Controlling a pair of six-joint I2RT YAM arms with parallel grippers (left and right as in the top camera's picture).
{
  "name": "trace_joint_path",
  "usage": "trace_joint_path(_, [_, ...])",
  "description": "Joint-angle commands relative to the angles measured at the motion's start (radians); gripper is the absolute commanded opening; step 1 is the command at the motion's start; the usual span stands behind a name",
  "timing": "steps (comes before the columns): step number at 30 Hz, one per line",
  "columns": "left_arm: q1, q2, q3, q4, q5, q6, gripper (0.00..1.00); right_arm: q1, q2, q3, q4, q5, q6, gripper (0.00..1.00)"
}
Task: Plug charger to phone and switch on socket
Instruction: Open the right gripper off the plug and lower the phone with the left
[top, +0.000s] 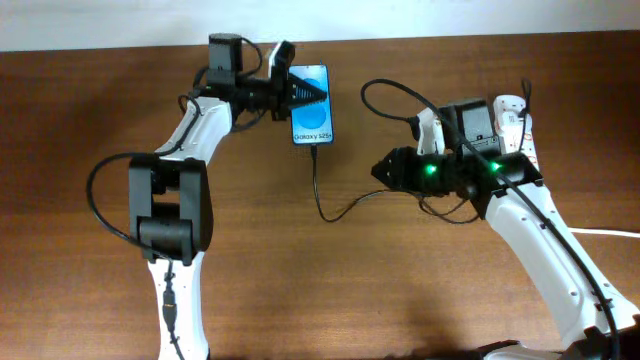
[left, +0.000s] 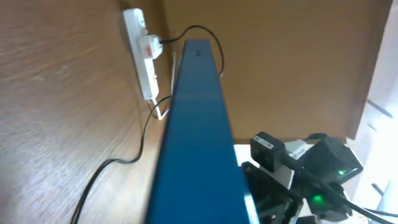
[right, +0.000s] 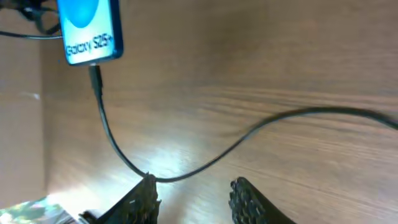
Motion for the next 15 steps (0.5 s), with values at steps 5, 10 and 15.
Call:
trace_joint_path(5, [0.014,-0.01,-0.042,-0.434,-0.467,0.432,0.0,-0.003,-0.023,0.003,-0.103,0.111,-0.081,0.42])
trace_joint_path(10, [0.014,-0.01,-0.042,-0.589,-0.711,0.591,0.0,-0.002,-0.023,0.003,-0.108,0.132,-0.082,0.46])
trace_joint_path(15, [0.005,-0.01,-0.042,-0.663,-0.808,0.611,0.0,-0.002,-0.023,0.003,-0.116,0.132,-0.082,0.47])
